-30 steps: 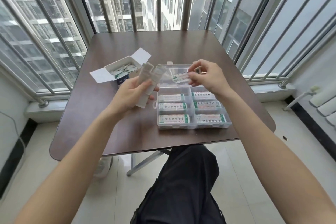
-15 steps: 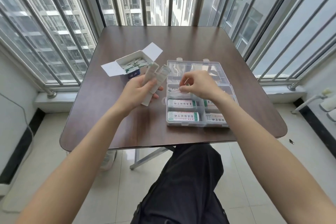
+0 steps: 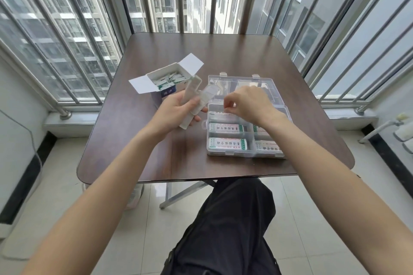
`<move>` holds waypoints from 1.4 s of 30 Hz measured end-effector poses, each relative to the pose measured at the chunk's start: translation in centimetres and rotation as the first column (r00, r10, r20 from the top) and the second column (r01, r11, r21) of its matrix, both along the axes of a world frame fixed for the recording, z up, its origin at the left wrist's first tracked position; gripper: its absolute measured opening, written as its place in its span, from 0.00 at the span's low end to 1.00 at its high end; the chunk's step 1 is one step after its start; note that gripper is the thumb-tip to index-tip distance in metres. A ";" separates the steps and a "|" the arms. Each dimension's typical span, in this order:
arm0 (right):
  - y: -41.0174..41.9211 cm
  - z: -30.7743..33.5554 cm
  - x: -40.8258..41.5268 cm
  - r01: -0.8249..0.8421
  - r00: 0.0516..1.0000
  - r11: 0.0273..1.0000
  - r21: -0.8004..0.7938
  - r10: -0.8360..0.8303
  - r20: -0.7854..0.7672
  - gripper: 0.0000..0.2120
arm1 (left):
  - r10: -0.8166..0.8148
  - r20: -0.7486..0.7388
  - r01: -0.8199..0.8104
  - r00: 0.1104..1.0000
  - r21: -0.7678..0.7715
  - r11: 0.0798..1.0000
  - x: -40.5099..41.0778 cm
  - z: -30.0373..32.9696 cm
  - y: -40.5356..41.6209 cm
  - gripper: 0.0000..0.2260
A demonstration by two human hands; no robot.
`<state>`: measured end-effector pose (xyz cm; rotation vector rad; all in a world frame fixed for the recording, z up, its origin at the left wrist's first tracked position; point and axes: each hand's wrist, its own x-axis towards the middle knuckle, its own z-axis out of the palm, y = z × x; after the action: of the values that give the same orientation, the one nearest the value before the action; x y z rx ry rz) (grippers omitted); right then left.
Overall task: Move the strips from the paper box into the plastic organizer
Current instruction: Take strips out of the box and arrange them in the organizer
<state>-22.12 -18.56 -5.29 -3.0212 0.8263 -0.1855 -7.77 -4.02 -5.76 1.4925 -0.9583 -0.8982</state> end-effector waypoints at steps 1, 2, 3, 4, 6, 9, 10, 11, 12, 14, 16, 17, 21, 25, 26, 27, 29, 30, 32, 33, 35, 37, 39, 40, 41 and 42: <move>-0.2 -0.1 -0.3 0.006 0.999 1.000 -0.002 -0.006 0.044 0.06 | -0.004 0.015 0.004 1.000 0.001 1.000 -0.1 0.1 -0.1 0.05; -0.2 -0.2 -0.6 0.026 0.992 0.999 0.039 -0.030 0.121 0.06 | -0.008 0.035 0.008 0.999 0.003 1.000 -0.1 0.1 -0.2 0.06; -0.1 -0.1 -0.8 0.048 0.963 0.982 0.182 -0.094 0.254 0.07 | -0.017 0.062 0.016 0.998 0.007 1.000 -0.2 0.1 -0.3 0.06; 0.3 0.1 -1.0 0.036 0.894 0.909 0.416 -0.215 0.394 0.09 | -0.025 0.094 0.025 0.995 0.009 1.000 -0.3 0.0 -0.5 0.05; 1.0 0.9 -1.1 -0.109 0.768 0.607 0.787 -0.451 0.454 0.10 | -0.043 0.162 0.042 0.986 0.005 0.999 -0.6 0.0 -1.0 0.02; 1.7 1.2 -0.9 -0.216 0.772 0.442 0.871 -0.470 0.429 0.05 | -0.088 0.246 0.095 0.965 -0.015 0.995 -1.4 0.2 -2.1 0.03; 1.6 1.2 -1.0 -0.244 0.760 0.445 0.862 -0.464 0.455 0.04 | -0.118 0.250 0.124 0.961 -0.011 0.992 -1.8 0.2 -2.5 0.02; 1.4 1.1 -0.9 -0.260 0.747 0.455 0.852 -0.464 0.476 0.04 | -0.142 0.246 0.147 0.959 0.001 0.989 -1.9 0.2 -2.8 0.03; 1.2 1.1 -1.1 -0.265 0.736 0.466 0.844 -0.468 0.489 0.04 | -0.165 0.244 0.165 0.956 0.019 0.986 -2.1 0.1 -3.3 0.05; 1.0 1.2 -1.2 -0.251 0.739 0.474 0.844 -0.469 0.484 0.05 | -0.208 0.238 0.197 0.949 0.068 0.978 -2.0 -0.2 -3.8 0.08; 0.7 1.6 -1.4 -0.213 0.749 0.486 0.848 -0.475 0.461 0.08 | -0.269 0.243 0.249 0.932 0.112 0.962 -1.8 -0.3 -4.3 0.07; 0.5 1.8 -1.4 -0.179 0.764 0.500 0.847 -0.472 0.440 0.10 | -0.305 0.244 0.280 0.920 0.133 0.951 -1.7 -0.2 -4.4 0.08; 0.0 2.7 -1.6 -0.109 0.824 0.542 0.833 -0.419 0.381 0.16 | -0.380 0.203 0.357 0.902 0.144 0.923 -1.5 0.8 -4.9 0.13; -0.2 2.6 -1.6 -0.199 0.753 0.497 0.845 -0.475 0.457 0.18 | -0.338 0.220 0.307 0.915 0.164 0.938 -1.7 1.0 -5.4 0.15; -0.4 2.5 -1.6 -0.243 0.731 0.453 0.858 -0.496 0.469 0.18 | -0.320 0.283 0.277 0.904 0.181 0.944 -1.6 1.1 -5.5 0.15; -0.5 2.5 -1.7 -0.281 0.721 0.402 0.872 -0.511 0.468 0.19 | -0.305 0.406 0.239 0.861 0.207 0.949 -1.6 1.2 -5.7 0.15; -0.8 2.5 -1.9 -0.322 0.726 0.313 0.894 -0.524 0.445 0.17 | -0.273 0.730 0.122 0.626 0.255 0.959 -1.4 1.3 -6.0 0.16; -0.9 2.5 -2.0 -0.324 0.735 0.292 0.900 -0.522 0.433 0.15 | -0.248 0.849 0.058 0.467 0.250 0.966 -1.4 1.3 -6.2 0.17; -1.2 2.3 -2.1 -0.280 0.753 0.327 0.903 -0.509 0.418 0.14 | -0.188 0.944 0.037 0.272 0.185 0.982 -1.5 1.0 -6.4 0.17; -1.3 2.0 -2.3 -0.243 0.761 0.367 0.898 -0.503 0.411 0.14 | -0.167 0.953 0.067 0.254 0.155 0.986 -1.6 0.7 -6.6 0.17; -1.5 1.3 -2.6 -0.183 0.778 0.417 0.890 -0.492 0.391 0.13 | -0.185 0.925 0.145 0.332 0.144 0.979 -1.8 0.2 -6.8 0.19; -1.8 0.7 -2.9 -0.149 0.785 0.447 0.882 -0.489 0.380 0.12 | -0.248 0.847 0.198 0.470 0.173 0.965 -1.7 -0.1 -6.8 0.24; -2.1 0.4 -3.1 -0.109 0.780 0.484 0.868 -0.500 0.377 0.10 | -0.221 0.790 0.176 0.572 0.145 0.974 -1.4 -0.4 -6.4 0.23; -2.2 0.3 -3.1 -0.082 0.783 0.511 0.856 -0.498 0.372 0.09 | -0.168 0.788 0.143 0.593 0.103 0.984 -1.0 -0.6 -6.2 0.20; -2.2 0.1 -3.1 -0.046 0.798 0.550 0.834 -0.481 0.362 0.09 | -0.114 0.793 0.107 0.599 0.062 0.992 -0.6 -0.9 -6.0 0.16; -2.1 0.1 -3.0 -0.010 0.823 0.599 0.801 -0.450 0.347 0.10 | -0.079 0.800 0.077 0.595 0.041 0.996 -0.2 -1.0 -5.8 0.13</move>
<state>-25.08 -20.68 -5.24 -1.8825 0.9120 -0.4785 -8.01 -9.84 -6.80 1.9074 -1.6876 -0.2149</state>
